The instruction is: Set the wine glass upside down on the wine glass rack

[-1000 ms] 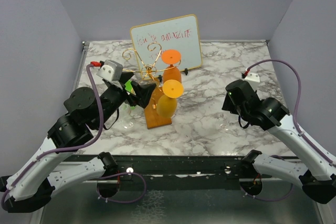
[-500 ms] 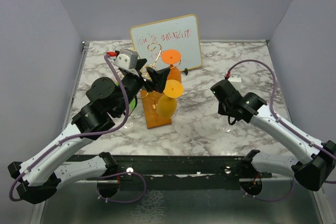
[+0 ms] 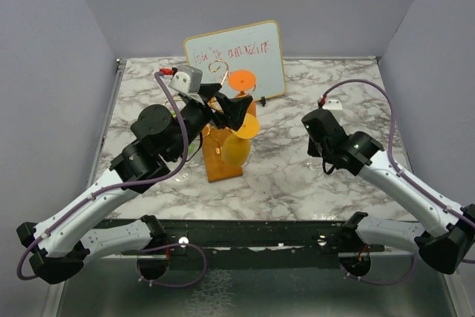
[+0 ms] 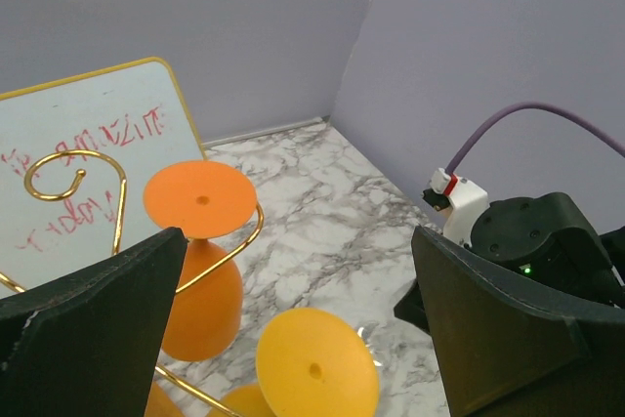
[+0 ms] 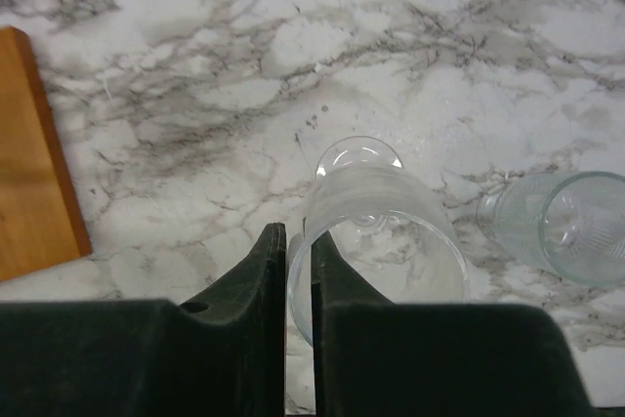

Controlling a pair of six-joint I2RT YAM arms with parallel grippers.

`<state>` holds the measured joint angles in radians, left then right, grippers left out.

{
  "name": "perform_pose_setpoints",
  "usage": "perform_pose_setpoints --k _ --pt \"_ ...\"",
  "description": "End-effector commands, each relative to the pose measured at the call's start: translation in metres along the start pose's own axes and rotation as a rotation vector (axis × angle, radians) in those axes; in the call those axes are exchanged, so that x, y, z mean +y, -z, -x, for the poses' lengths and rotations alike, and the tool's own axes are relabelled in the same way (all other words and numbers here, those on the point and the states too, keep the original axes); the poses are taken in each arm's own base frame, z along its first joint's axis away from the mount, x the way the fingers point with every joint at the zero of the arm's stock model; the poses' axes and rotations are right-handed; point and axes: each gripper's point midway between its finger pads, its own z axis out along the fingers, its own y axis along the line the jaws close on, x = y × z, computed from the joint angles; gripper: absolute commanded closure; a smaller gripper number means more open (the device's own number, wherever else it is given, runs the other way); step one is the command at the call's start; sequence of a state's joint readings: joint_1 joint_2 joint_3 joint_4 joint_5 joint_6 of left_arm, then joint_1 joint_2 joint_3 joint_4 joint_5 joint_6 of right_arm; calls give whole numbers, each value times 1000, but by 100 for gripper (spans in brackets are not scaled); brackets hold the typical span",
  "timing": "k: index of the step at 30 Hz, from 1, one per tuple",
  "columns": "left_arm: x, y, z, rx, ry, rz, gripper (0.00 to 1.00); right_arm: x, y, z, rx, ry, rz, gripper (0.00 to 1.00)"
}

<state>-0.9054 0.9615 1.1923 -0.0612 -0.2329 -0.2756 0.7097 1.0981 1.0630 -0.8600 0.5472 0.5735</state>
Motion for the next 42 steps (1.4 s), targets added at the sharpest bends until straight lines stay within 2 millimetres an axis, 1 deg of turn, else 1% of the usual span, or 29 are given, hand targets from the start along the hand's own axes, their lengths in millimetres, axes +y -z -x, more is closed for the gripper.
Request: perform_pose_setpoints --k 1,5,8,10,14,16,18,21,24,26,29,32,36,40,42 --pt "-29 -8 18 -34 142 -104 1 5 34 81 -302 -124 72 99" --pt "-41 -21 27 -64 260 -130 1 6 63 128 -498 -211 145 99" --pt "-55 -34 35 -69 340 -168 1 6 95 162 -655 -265 225 99" --pt "-63 -45 37 -57 393 -188 1 3 121 183 -764 -304 288 99" --pt "-72 -67 40 -45 510 -183 1 -6 175 216 -984 -376 411 99" --pt "-74 -78 42 -48 554 -169 1 -10 199 229 -1073 -403 459 99" --pt "-78 -89 47 -43 591 -161 2 -16 219 239 -1142 -422 483 99" --pt "-95 -102 56 -39 648 -223 3 -20 247 248 -1245 -431 547 99" --pt "-110 -112 68 -53 709 -290 4 -19 268 251 -1318 -455 632 99" --pt "-116 -118 74 -65 736 -314 4 -20 283 251 -1372 -477 699 99" --pt "-120 -125 80 -84 792 -339 3 -17 296 251 -1404 -499 778 99" --pt "-125 -129 85 -106 843 -374 3 -11 303 249 -1416 -507 843 99" --pt "-128 -140 79 -91 892 -379 4 -1 306 249 -1410 -522 914 99" --pt "-129 -146 82 -110 928 -389 12 11 307 249 -1391 -500 970 99" --pt "-129 -148 84 -123 942 -393 18 12 306 247 -1388 -505 986 99"
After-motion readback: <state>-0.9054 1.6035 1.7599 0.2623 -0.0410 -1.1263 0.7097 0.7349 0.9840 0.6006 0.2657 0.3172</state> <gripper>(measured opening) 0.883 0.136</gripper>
